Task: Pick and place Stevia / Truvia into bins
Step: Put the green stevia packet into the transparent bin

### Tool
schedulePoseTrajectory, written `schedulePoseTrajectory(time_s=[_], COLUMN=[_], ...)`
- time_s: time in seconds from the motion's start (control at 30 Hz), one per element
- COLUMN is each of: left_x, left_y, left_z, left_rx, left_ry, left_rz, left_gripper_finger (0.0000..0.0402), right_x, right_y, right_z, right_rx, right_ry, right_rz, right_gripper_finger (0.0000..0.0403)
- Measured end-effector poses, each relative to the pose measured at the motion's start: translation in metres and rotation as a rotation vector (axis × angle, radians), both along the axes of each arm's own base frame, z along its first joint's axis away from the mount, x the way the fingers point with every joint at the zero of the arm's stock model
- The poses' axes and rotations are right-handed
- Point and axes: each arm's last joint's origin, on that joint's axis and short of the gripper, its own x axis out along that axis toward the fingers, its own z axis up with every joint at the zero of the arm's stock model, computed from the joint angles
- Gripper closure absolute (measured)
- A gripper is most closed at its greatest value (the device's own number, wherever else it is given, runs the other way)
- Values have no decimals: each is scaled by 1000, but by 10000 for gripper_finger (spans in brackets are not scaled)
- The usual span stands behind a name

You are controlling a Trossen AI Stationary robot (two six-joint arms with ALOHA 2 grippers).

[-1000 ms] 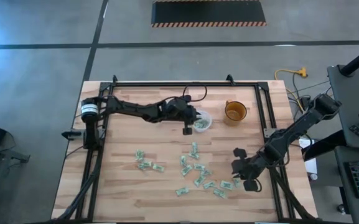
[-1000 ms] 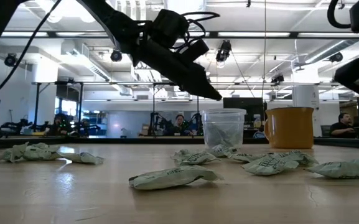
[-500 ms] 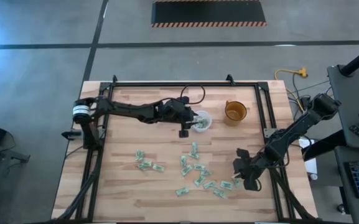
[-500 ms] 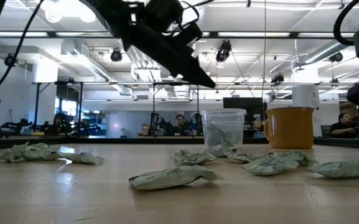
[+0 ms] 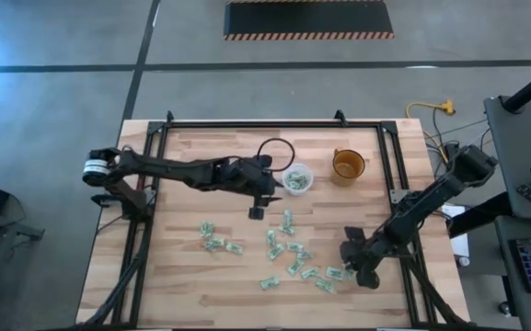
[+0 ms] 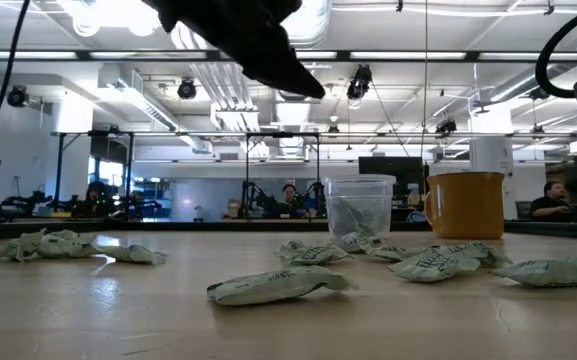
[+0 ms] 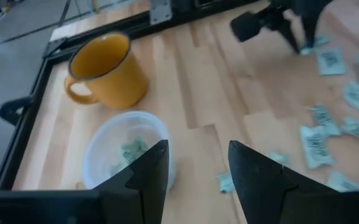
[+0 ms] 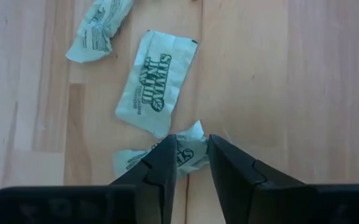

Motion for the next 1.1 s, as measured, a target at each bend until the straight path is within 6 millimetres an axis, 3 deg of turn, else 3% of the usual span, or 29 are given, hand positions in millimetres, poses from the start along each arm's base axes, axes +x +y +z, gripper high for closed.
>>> schedulePoseTrajectory(time_s=[0.17,0.43,0.77,1.1], left_x=[-6,-17,-45,-77], left_y=[-16,-37,-81,-133], left_z=[5,0,-20,-28], left_rx=[5,-46,-143,-98], left_ry=[-9,109,406,510], left_rz=[-28,-39,-15,131], left_gripper_finger=[251,251,251,251], right_x=[0,-2,3,13], right_y=[0,-3,0,1], right_z=[-2,2,9,36], right_rx=[-9,-58,-111,-353], right_ry=[5,-34,-71,-109], right_rz=[-1,61,93,88], right_gripper_finger=[323,389,394,394])
